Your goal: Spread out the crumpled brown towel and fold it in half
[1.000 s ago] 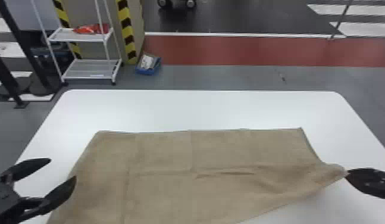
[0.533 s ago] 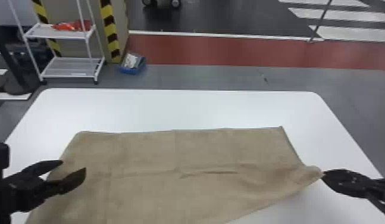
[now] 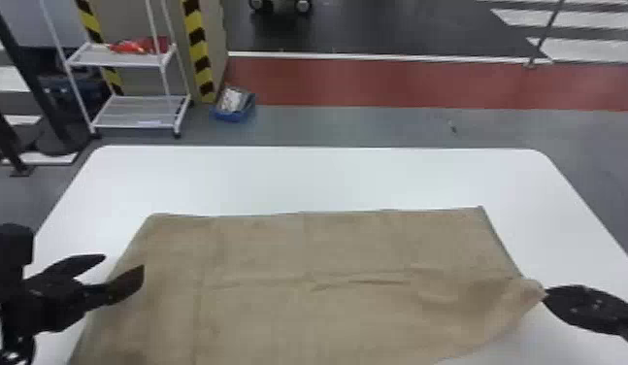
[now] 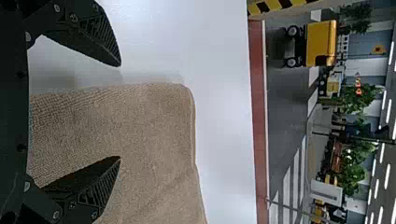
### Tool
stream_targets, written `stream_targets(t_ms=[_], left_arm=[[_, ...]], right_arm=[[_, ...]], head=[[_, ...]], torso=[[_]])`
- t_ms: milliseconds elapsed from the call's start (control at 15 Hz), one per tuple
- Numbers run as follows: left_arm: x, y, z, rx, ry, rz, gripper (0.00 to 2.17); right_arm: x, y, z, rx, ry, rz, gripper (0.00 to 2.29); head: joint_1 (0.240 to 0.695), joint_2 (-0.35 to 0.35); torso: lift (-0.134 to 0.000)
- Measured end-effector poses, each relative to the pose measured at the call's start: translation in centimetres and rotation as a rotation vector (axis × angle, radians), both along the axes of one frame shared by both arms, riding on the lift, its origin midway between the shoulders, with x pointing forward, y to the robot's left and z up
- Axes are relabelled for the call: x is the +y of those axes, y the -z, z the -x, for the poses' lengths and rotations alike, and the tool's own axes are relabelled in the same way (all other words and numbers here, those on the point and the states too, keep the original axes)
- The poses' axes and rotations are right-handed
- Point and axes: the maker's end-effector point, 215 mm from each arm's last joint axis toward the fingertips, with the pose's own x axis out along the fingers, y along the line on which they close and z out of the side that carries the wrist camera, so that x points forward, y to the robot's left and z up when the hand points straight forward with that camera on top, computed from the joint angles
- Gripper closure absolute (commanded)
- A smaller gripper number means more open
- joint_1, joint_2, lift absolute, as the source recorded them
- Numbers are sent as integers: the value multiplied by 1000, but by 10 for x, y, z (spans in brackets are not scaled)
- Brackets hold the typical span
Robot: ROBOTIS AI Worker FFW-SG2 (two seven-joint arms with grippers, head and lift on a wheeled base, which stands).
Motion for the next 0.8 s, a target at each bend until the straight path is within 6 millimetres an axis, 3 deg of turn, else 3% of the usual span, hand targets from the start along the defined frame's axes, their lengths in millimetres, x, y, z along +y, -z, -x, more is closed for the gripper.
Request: stream_targets(t_ms=[333,533,800], left_arm=[[-11,5,-1,14,41,22,1160],[-14,1,-13,-10,25,-2,1936],[-26,-6,-43,-70,-17,-85,2003]], right_arm=[[-3,1,-4,-1,7,2,1244],[-7,4,-5,2,11,1,1244],[-16,4,-14,-7,25,4,1244]], head=[[695,-30],[695,-41],[695,-61]], torso=[[-123],[-123],[-123]])
